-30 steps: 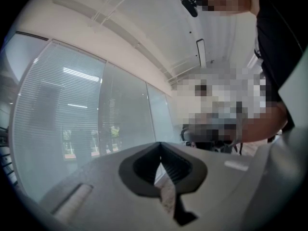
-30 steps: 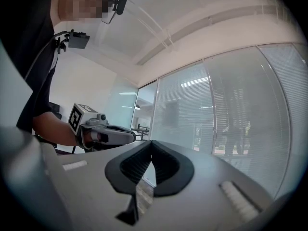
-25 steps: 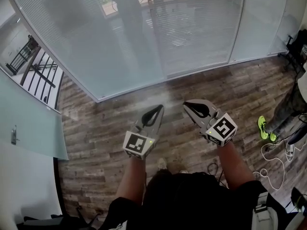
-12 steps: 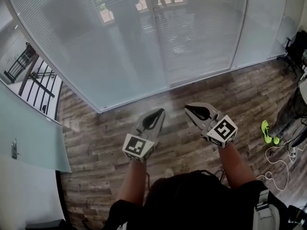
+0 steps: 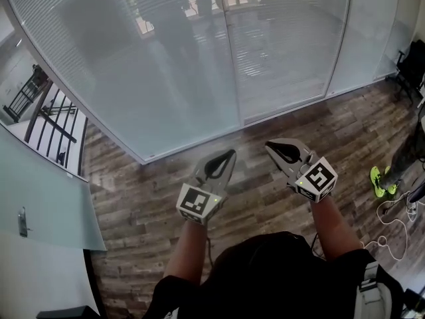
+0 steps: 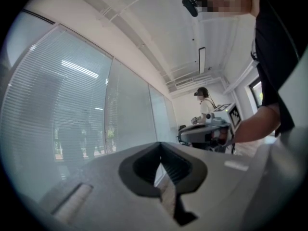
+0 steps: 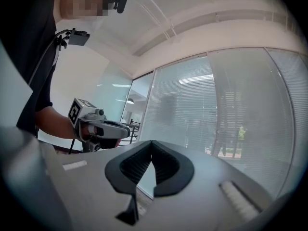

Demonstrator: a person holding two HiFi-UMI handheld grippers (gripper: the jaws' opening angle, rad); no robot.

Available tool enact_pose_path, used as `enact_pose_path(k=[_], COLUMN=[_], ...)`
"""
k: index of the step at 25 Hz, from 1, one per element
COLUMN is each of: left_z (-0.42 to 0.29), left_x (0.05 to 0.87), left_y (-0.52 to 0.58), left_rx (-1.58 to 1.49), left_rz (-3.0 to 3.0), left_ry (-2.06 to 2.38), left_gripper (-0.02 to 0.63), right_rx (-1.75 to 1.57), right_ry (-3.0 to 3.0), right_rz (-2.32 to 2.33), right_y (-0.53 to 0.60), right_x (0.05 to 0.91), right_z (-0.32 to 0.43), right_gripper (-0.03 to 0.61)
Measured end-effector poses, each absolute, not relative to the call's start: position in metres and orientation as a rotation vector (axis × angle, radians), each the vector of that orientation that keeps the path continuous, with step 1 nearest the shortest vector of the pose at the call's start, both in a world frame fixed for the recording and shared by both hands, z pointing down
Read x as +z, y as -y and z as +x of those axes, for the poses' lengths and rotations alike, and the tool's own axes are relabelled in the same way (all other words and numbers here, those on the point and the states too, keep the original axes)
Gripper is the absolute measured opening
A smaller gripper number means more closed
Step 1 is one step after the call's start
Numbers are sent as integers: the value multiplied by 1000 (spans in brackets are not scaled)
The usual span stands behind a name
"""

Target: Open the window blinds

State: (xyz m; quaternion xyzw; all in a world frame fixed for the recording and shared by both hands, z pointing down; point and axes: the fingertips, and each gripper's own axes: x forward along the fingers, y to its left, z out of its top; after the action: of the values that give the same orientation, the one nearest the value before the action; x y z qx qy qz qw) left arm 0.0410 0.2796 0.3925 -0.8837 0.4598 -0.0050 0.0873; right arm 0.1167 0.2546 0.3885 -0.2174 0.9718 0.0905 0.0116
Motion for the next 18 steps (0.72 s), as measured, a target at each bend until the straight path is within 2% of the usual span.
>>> enact_pose_path(k=[18], left_z=[2], left_x=[405], left_y=[-240], left_rx=[-11], left_rz=[-2614], left_ry=[-1395], left_gripper=[4], right_rx=[332], right_ry=[-3034], right_rz=[-654], right_y=[-214], right_x=[385], right_z=[80], right_gripper=[5])
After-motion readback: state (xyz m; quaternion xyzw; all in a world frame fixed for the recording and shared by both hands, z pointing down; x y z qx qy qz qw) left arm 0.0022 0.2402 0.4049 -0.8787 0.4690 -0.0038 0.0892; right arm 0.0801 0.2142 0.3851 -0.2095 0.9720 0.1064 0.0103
